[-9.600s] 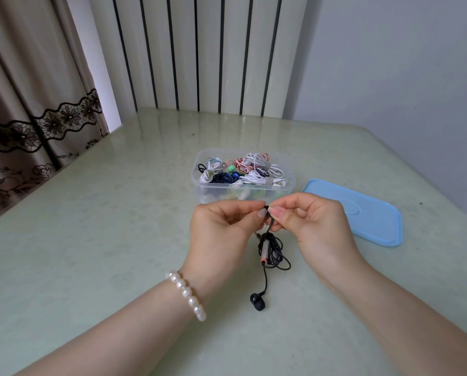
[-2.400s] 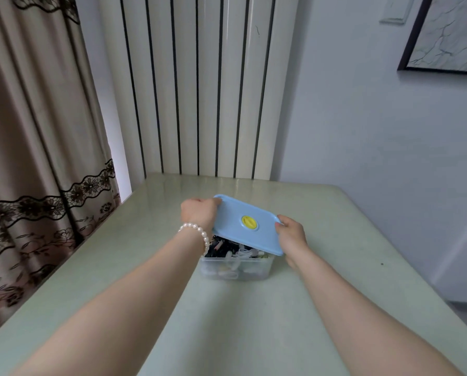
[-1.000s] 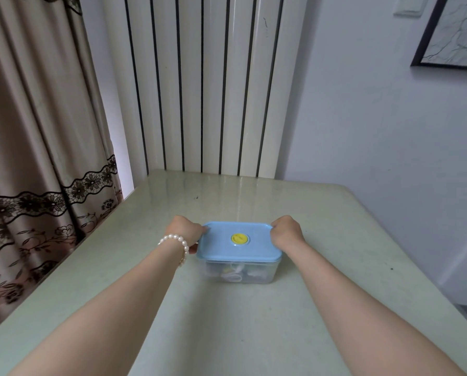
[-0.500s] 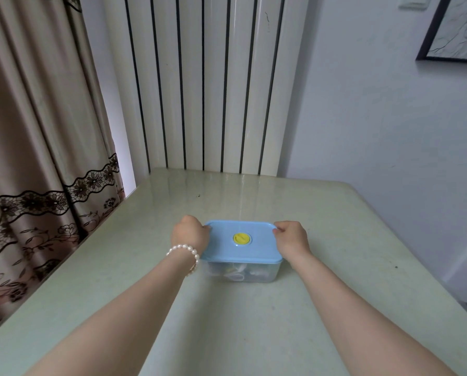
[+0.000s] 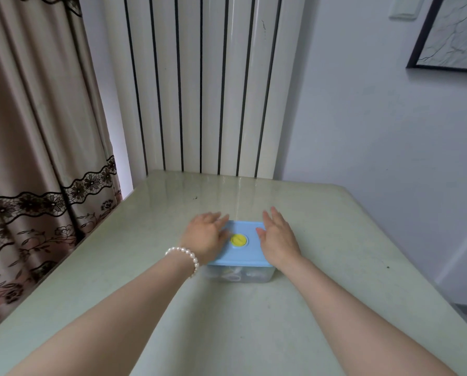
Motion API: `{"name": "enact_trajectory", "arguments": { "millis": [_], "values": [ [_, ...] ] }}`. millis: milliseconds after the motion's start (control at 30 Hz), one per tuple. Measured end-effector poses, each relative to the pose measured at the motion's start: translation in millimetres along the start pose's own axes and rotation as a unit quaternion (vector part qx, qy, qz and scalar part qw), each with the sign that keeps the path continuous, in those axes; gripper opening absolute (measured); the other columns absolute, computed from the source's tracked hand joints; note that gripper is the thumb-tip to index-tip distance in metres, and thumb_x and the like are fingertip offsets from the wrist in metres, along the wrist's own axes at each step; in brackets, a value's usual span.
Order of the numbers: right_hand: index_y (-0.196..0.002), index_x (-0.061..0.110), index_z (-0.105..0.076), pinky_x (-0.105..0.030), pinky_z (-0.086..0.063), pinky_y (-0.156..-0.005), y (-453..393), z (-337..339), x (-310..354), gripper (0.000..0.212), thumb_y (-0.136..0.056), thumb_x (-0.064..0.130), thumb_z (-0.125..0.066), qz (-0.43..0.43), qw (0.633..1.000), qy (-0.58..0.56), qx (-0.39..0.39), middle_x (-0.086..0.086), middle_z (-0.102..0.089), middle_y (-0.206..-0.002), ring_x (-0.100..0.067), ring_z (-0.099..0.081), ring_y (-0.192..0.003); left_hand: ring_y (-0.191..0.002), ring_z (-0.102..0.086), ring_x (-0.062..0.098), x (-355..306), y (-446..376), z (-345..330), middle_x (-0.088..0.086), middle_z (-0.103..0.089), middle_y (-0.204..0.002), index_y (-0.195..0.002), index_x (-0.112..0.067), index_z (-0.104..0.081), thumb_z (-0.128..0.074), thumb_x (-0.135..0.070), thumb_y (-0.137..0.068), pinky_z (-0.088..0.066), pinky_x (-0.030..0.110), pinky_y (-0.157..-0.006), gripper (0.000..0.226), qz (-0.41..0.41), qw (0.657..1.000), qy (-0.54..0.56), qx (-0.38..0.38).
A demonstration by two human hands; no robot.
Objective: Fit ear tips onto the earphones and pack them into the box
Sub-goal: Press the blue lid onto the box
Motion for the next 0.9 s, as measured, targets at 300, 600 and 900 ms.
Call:
{"name": "enact_trajectory", "arguments": {
  "millis": [300, 600, 900],
  "values": [
    [-0.147, 0.020, -0.005, -0.038, 0.000, -0.118, 8, -25, 6, 0.055, -0.098, 0.041, -0.017, 0.045, 0.986, 0.107, 0.116, -0.004, 0.005, -0.157, -0.020, 0.007, -0.144, -0.144, 0.004, 0.024, -13, 14, -18, 0.007, 0.002, -0.157, -0.148, -0.028, -0.001, -0.012, -0.071, -0.085, 0.002, 0.041, -0.117, 0.077, -0.027, 0.986, -0.070, 0.148],
    [-0.148, 0.016, -0.008, -0.028, 0.004, -0.117, 9, -25, 10, 0.056, -0.098, 0.041, -0.019, 0.060, 0.988, 0.105, 0.101, -0.008, 0.001, -0.156, -0.021, 0.006, -0.143, -0.143, -0.004, 0.027, -12, 14, -16, 0.009, -0.007, -0.156, -0.147, -0.030, -0.010, 0.011, -0.079, -0.057, -0.007, 0.042, -0.116, 0.105, -0.045, 0.991, -0.065, 0.111],
    [-0.147, 0.020, -0.016, -0.042, 0.001, -0.116, 26, -12, 9, 0.056, -0.097, 0.047, -0.021, 0.019, 0.995, 0.026, 0.098, -0.003, 0.005, -0.157, -0.018, 0.005, -0.144, -0.141, -0.015, 0.026, -15, 19, -10, 0.007, -0.019, -0.154, -0.145, -0.031, -0.020, -0.002, -0.083, -0.066, -0.012, 0.041, -0.115, 0.096, -0.035, 0.995, -0.040, 0.081]
  ]
}}
Point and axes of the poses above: each hand's wrist, its own y-axis away from the middle knuckle, its own z-axis out of the back of the hand, x = y × z, the point moved 5 cm from there along -y, towards the middle knuckle
